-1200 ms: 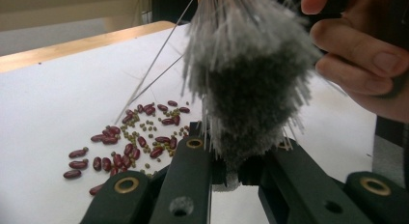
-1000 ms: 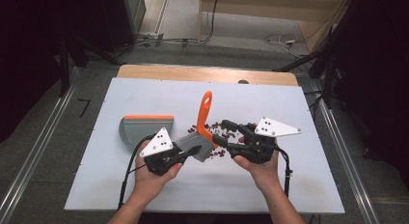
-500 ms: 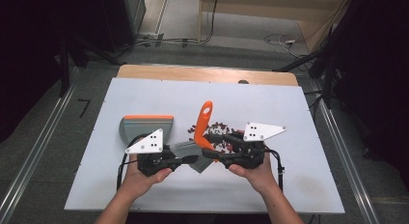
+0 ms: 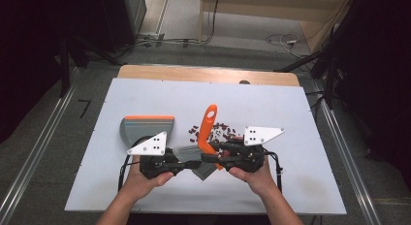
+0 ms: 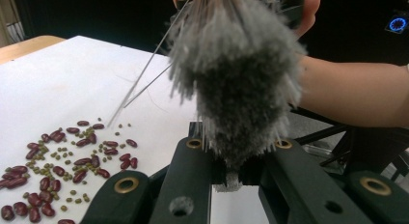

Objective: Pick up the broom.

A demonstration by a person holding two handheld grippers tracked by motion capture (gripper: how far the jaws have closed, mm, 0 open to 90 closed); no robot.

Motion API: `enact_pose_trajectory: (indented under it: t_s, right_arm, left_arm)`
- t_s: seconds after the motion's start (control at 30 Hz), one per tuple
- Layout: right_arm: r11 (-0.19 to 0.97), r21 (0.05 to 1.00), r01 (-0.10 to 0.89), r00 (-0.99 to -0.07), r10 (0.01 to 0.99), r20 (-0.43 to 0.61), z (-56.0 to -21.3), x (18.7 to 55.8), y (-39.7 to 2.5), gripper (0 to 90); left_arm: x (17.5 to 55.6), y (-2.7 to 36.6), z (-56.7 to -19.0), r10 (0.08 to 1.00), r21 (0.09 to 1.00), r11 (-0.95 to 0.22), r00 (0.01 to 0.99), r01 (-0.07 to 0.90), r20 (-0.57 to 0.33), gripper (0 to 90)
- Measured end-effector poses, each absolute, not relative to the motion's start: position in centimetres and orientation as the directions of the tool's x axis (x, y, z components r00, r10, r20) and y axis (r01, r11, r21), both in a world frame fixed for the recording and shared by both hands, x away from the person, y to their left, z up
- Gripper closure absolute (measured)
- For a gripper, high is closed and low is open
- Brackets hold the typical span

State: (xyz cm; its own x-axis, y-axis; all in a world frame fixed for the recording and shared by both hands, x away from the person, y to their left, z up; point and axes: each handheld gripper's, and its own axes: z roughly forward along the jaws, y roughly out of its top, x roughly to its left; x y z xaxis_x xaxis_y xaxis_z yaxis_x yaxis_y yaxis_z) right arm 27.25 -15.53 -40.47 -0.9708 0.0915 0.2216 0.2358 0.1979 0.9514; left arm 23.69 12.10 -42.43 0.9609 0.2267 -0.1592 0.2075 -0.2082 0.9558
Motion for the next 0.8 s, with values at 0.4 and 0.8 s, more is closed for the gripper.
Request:
enact_pose_trajectory:
  t_s: [0.4, 0.8]
  right_arm:
    - [0.213, 0.950, 0.226, -0.972, 0.109, 0.207, -40.3, 26.9, -15.4, 68.4]
    - [0.199, 0.946, 0.257, -0.956, 0.198, 0.218, -40.1, 27.7, -16.1, 68.6]
  left_arm:
    - [23.8, 12.3, -42.6, 0.236, 0.955, -0.192, 0.955, 0.226, -0.178, 79.7]
    - [24.0, 13.3, -42.9, 0.408, 0.954, -0.136, 0.892, 0.269, -0.194, 39.9]
